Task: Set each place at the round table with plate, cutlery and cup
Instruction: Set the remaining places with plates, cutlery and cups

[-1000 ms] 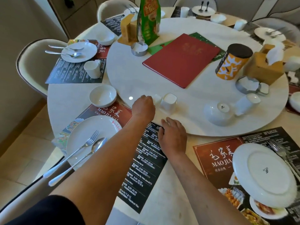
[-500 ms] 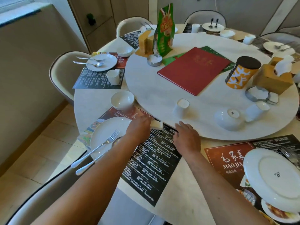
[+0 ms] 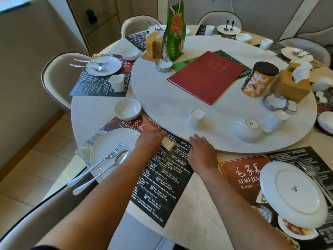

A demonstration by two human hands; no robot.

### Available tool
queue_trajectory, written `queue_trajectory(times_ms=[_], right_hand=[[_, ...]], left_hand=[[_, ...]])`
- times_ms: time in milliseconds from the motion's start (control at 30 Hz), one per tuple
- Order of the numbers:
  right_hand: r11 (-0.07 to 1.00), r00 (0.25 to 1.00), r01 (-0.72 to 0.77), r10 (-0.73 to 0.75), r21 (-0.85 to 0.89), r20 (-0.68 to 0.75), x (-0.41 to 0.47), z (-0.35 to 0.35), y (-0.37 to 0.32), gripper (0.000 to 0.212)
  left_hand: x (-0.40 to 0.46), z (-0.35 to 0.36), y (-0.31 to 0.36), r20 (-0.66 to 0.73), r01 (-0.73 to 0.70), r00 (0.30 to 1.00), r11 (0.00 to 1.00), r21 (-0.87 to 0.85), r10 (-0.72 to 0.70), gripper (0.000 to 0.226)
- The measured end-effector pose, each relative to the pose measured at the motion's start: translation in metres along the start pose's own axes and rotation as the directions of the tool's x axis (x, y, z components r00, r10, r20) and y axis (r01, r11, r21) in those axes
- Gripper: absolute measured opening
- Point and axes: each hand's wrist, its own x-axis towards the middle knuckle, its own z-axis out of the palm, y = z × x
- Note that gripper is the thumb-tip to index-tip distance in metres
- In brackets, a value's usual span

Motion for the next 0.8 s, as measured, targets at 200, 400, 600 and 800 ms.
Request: queue_trajectory(times_ms=[200, 400, 600, 800], right_hand=[[1.0, 1.0, 0.005, -0.005, 0.007, 0.003, 0.0005, 0.0014, 0.001, 0.054], [1.0, 1.0, -0.006, 0.006, 0.013, 0.005, 0.0009, 0.0025, 0.0017, 0.056], [1.0, 1.0, -0.002, 0.002, 0.026, -0.007, -0.0005, 0.001, 0.0014, 0.056], [0.995, 0.996, -0.017, 0.025, 0.101, -0.082, -0.0014, -0.0053, -0.0008, 0.044]], left_hand=[[0.0005, -0.0061, 0.0005, -0.008, 0.016, 1.0, 0.997, 0.069, -0.016, 0.052], [0.0028, -0.0077, 0.001, 0.005, 0.027, 1.0, 0.998, 0.064, -0.028, 0.056], [0.003, -0.0077, 0.0005, -0.002, 0.015, 1.0, 0.998, 0.066, -0.015, 0.054], [0.0017, -0.0034, -0.0017, -0.009, 0.045, 0.999, 0.999, 0.029, -0.045, 0.056]])
